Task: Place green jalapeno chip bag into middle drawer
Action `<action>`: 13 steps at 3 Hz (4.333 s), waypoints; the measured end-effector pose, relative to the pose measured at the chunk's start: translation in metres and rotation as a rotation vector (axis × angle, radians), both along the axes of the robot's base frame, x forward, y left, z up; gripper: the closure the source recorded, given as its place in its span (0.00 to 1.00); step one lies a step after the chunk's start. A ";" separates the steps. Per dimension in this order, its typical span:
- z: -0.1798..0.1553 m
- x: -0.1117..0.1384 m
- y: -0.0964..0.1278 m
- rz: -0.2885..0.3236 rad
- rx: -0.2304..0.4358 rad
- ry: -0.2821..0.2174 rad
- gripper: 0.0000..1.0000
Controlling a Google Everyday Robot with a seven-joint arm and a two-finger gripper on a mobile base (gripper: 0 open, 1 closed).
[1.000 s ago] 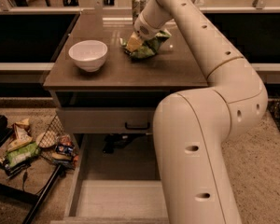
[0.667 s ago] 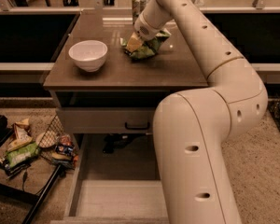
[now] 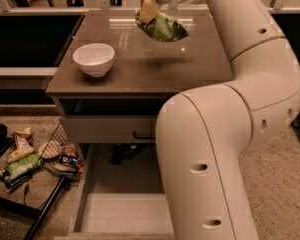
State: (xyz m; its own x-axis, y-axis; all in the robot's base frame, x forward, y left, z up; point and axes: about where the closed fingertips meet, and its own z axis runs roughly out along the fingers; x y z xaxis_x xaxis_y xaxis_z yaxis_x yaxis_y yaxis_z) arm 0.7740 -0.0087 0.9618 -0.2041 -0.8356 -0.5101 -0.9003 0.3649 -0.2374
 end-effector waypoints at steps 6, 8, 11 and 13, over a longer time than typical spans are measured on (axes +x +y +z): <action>0.146 -0.295 -0.004 0.074 0.687 -0.154 1.00; -0.096 -0.318 -0.128 -0.259 0.871 0.249 1.00; -0.348 -0.322 -0.145 -0.405 0.810 0.623 1.00; -0.349 -0.322 -0.141 -0.399 0.809 0.629 0.58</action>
Offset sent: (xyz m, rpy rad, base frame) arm -0.2722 -0.1197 0.1040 0.1814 -0.0535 -0.2595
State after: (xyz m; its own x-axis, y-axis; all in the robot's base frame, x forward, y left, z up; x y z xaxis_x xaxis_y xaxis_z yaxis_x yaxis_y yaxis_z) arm 0.4518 -0.1502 0.6128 -0.8006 -0.1171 -0.5876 -0.5595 0.4970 0.6633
